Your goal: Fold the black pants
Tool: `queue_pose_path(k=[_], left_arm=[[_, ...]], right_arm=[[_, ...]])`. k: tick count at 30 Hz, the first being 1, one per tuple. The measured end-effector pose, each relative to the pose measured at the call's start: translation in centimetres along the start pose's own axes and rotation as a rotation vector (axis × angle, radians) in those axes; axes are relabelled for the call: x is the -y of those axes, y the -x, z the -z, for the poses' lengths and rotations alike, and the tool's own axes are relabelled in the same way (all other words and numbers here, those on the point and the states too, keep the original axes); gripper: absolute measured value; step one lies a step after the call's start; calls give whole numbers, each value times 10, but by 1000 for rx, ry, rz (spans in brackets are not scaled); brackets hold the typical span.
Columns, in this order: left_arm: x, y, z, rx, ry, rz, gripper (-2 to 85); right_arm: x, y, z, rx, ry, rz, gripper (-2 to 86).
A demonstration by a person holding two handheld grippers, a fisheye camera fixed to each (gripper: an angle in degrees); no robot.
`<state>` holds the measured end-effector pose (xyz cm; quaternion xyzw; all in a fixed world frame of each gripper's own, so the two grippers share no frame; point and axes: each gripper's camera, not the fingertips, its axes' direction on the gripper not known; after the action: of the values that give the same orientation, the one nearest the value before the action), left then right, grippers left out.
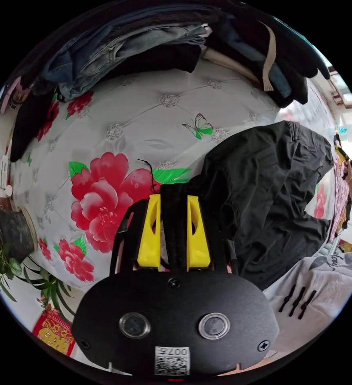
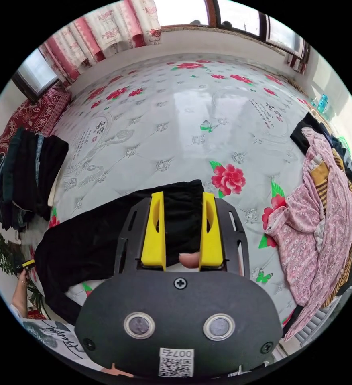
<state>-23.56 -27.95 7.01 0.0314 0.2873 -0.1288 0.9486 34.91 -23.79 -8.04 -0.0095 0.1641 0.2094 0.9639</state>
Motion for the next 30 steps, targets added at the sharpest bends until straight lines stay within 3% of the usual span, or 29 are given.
queue_pose_path(k=[5, 11, 14, 19, 24, 27, 30], left_arm=[[-10, 22, 27, -65, -5, 63, 47], [-66, 65, 100, -245, -199, 183, -2], [-110, 83, 157, -336, -345, 194, -5], [-211, 114, 250, -478, -570, 132, -6], [-314, 135, 291, -549, -690, 106, -6], [-374, 145, 283, -594, -684, 121, -5], [-418, 149, 246, -560, -556, 191, -5]], right_arm=[[17, -3, -39, -88, 147, -42, 60], [-5, 5, 20, -54, -34, 46, 15], [-30, -8, 83, 75, -186, 56, 7], [-108, -61, 188, 332, -394, 2, 2], [-214, -110, 241, 405, -469, -8, 1], [-291, -142, 243, 424, -426, -16, 1], [-362, -172, 217, 405, -286, -86, 1]])
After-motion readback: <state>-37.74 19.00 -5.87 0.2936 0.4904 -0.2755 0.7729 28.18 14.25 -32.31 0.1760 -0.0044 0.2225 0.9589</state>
